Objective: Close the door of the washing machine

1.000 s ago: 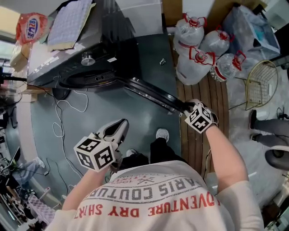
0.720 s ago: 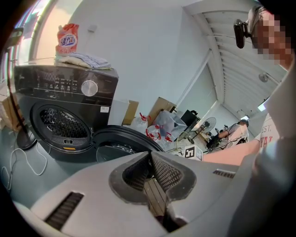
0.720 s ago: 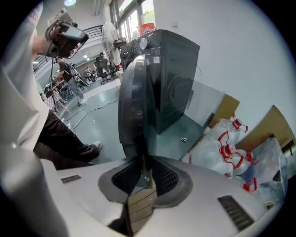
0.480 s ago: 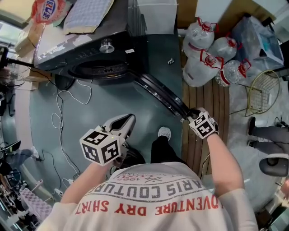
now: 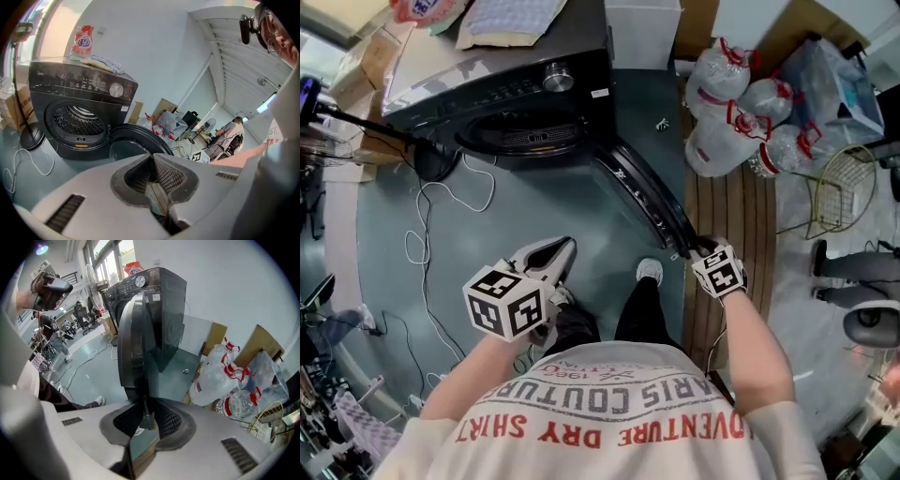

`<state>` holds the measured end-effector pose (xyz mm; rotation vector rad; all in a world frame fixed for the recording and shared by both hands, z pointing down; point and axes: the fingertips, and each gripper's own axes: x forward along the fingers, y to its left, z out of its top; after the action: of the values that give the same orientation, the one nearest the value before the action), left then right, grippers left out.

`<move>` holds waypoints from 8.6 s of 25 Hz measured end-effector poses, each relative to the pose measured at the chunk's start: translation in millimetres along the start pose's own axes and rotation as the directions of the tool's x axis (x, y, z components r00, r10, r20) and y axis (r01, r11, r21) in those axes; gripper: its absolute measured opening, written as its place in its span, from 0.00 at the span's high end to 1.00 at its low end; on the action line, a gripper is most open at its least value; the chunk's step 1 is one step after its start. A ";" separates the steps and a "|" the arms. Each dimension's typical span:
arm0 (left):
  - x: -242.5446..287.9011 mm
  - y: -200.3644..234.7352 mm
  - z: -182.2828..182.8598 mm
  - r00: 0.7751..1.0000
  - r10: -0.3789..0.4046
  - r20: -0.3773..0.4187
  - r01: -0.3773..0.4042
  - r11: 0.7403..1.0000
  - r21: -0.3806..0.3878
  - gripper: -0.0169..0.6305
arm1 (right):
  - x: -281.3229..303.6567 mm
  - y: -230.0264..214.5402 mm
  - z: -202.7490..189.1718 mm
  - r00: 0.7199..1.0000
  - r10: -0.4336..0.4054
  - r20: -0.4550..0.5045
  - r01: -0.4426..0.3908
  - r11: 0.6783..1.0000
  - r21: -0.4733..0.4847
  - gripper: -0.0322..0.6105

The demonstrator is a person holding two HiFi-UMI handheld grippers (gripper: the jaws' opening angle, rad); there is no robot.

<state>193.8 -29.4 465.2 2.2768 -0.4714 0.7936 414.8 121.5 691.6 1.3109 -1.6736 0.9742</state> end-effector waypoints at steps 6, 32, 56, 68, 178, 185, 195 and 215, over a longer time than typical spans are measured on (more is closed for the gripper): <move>-25.2 23.7 -4.5 1.000 0.011 0.018 -0.010 1.000 -0.015 0.91 | 8.5 49.8 1.4 1.000 0.014 -0.006 -0.014 1.000 0.028 0.83; -137.2 149.4 -82.2 0.995 0.091 0.039 -0.085 0.989 -0.123 0.91 | 59.0 218.0 43.8 0.991 0.113 0.069 -0.128 0.955 0.269 0.76; -245.9 270.4 -129.7 0.963 0.246 0.111 -0.207 0.938 -0.279 0.91 | 135.6 348.4 165.7 0.978 0.182 0.098 -0.205 0.909 0.364 0.67; -273.7 304.4 -157.7 0.933 0.339 0.118 -0.276 0.887 -0.371 0.91 | 166.6 374.1 223.1 0.976 0.202 0.085 -0.219 0.862 0.456 0.65; -267.2 417.0 87.7 0.988 0.035 0.150 -0.026 0.998 -0.056 0.91 | 38.4 362.5 556.8 0.788 0.351 0.506 -0.441 0.895 0.067 0.92; -309.4 315.8 101.3 0.962 -0.075 0.261 0.047 0.993 0.110 0.91 | -92.0 429.6 540.9 0.645 0.475 0.598 -0.485 0.860 -0.160 0.92; -383.4 205.4 117.6 0.878 -0.183 0.442 0.066 0.961 0.268 0.91 | -215.1 438.4 506.0 0.533 0.403 0.744 -0.341 0.907 -0.247 0.92; -405.2 146.4 97.2 0.864 -0.240 0.443 0.064 0.924 0.376 0.91 | -274.6 465.9 461.1 0.429 0.376 0.821 -0.321 0.913 -0.250 0.92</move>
<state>-146.2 -155.8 213.2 2.8202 -0.3775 0.2220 -52.1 -112.2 209.5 1.5619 -2.8291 0.4307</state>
